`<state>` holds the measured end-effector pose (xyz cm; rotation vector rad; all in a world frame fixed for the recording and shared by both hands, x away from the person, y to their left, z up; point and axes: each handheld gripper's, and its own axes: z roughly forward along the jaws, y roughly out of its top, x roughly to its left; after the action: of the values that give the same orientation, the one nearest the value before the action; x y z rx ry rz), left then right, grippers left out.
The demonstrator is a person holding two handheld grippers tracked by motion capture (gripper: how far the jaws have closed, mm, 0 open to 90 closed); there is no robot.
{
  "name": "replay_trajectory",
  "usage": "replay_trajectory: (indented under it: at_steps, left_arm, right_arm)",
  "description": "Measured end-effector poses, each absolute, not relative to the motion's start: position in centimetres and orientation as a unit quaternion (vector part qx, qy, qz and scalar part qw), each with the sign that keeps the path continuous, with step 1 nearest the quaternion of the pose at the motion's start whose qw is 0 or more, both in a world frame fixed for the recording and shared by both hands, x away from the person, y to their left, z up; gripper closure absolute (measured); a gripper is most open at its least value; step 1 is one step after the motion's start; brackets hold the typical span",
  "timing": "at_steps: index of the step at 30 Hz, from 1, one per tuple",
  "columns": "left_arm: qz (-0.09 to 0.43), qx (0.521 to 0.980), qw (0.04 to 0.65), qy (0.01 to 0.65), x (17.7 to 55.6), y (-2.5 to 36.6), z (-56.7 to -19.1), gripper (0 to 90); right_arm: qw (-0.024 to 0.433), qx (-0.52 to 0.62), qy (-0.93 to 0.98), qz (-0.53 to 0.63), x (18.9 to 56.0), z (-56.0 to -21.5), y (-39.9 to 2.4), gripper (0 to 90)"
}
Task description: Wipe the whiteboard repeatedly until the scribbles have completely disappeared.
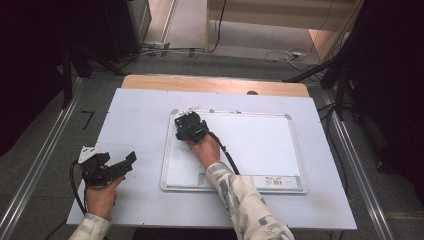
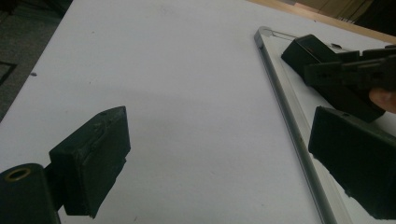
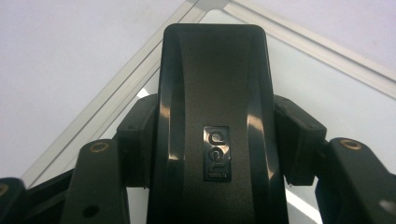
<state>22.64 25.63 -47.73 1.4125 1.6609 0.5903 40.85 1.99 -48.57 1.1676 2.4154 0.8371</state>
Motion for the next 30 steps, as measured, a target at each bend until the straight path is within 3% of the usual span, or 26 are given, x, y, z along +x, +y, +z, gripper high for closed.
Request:
replay_trajectory:
  at_steps: [7, 15, 21, 30]
  left_arm:
    - [0.237, 0.569, 0.427, 0.661, 22.5, 25.4, -47.7, 6.1]
    - [0.236, 0.566, 0.428, 0.664, 22.4, 25.5, -47.7, 6.1]
    - [0.235, 0.565, 0.430, 0.664, 22.3, 25.8, -47.7, 6.1]
    - [0.235, 0.572, 0.428, 0.659, 22.8, 25.1, -47.7, 6.1]
  right_arm:
    - [0.180, 0.455, 0.824, 0.286, 43.1, -48.5, 1.8, 37.5]
    - [0.171, 0.431, 0.838, 0.288, 40.7, -48.5, 2.2, 37.4]
    - [0.181, 0.450, 0.826, 0.287, 43.2, -48.5, 1.0, 37.4]
    - [0.167, 0.418, 0.844, 0.291, 36.2, -48.7, 0.9, 37.4]
